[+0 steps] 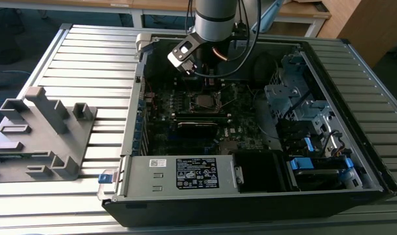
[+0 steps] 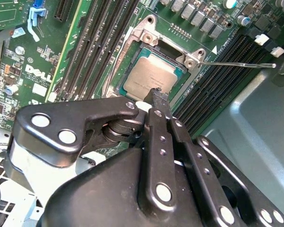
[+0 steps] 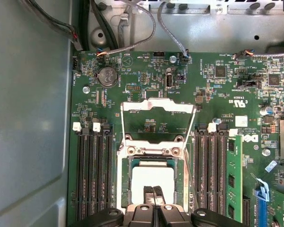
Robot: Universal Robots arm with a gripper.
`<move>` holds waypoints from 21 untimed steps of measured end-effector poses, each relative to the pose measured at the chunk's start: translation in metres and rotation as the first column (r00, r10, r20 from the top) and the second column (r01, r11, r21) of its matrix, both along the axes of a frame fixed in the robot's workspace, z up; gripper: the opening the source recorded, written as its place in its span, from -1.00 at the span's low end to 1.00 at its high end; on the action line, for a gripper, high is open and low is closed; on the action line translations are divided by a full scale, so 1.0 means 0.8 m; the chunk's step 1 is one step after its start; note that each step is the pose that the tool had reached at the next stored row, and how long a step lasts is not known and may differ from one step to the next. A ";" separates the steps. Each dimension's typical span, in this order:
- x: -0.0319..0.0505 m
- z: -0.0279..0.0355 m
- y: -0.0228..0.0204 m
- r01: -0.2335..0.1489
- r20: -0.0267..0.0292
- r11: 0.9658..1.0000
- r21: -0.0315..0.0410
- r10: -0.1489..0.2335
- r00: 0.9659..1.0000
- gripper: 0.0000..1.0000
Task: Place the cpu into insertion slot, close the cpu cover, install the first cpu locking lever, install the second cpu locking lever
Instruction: 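Close the cpu cover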
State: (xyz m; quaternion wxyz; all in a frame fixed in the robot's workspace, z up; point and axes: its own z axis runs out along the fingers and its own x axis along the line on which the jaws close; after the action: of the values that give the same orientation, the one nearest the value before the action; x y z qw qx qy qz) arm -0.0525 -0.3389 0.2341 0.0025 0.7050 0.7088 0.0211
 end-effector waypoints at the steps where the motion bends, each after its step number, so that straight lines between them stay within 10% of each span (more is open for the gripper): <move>1: 0.000 0.0001 0.0000 0.000 0.000 1.000 0.000 0.000 1.000 -0.80; 21: 0.000 0.0156 0.0001 0.000 0.000 1.000 0.000 0.000 1.000 -0.80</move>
State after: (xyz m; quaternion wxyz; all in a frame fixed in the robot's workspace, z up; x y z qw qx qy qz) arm -0.0524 -0.3388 0.2466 0.0024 0.7050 0.7088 0.0214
